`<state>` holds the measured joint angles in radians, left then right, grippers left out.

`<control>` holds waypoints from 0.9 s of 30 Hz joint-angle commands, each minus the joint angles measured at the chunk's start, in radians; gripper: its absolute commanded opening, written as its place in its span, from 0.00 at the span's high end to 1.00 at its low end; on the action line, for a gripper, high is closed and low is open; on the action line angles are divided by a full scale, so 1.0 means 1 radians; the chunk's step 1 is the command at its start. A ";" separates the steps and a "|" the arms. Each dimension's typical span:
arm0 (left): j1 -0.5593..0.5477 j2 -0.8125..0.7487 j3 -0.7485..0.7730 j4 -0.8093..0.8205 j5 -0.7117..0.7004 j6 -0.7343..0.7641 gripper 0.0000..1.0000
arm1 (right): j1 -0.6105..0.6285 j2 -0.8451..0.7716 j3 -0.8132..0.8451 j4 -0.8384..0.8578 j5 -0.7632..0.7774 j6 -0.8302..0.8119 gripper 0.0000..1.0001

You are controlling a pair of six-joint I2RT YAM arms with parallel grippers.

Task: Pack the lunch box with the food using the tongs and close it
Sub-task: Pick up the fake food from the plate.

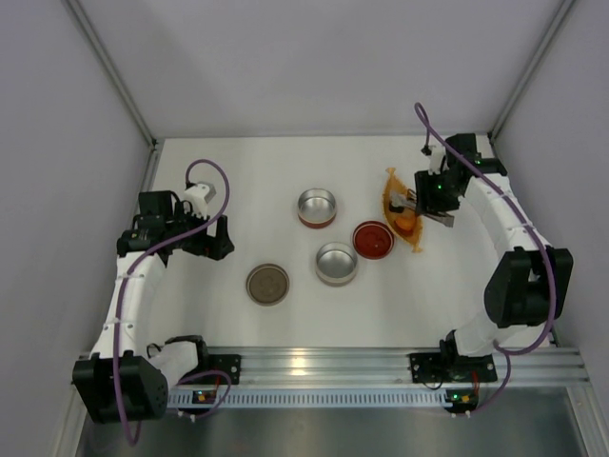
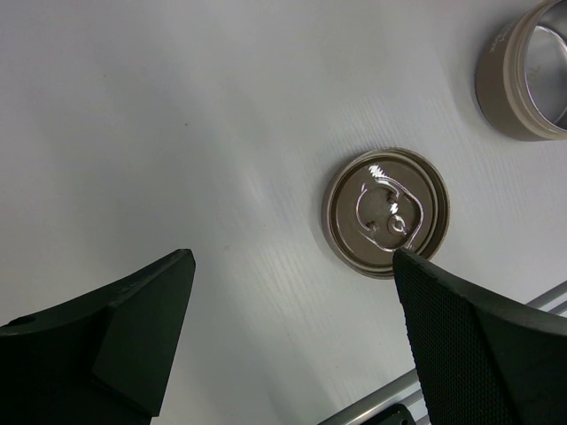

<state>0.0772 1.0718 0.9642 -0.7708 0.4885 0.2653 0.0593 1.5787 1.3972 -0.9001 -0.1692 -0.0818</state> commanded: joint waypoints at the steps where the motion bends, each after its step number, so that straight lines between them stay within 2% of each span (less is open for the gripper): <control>1: 0.003 -0.004 -0.004 0.013 0.009 0.018 0.02 | 0.027 0.003 0.054 0.029 0.013 0.016 0.53; 6: 0.004 -0.006 0.001 0.013 0.005 0.018 0.02 | 0.025 0.003 0.056 0.029 0.014 0.014 0.57; 16: 0.004 -0.013 0.005 0.010 -0.007 0.015 0.02 | 0.024 -0.048 0.066 -0.002 0.013 -0.013 0.77; 27: 0.004 -0.019 0.014 0.004 0.013 -0.001 0.02 | 0.025 -0.134 0.137 -0.053 -0.038 -0.061 0.84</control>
<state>0.0772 1.0714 0.9638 -0.7712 0.4820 0.2642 0.0631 1.5055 1.4624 -0.9363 -0.1719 -0.1242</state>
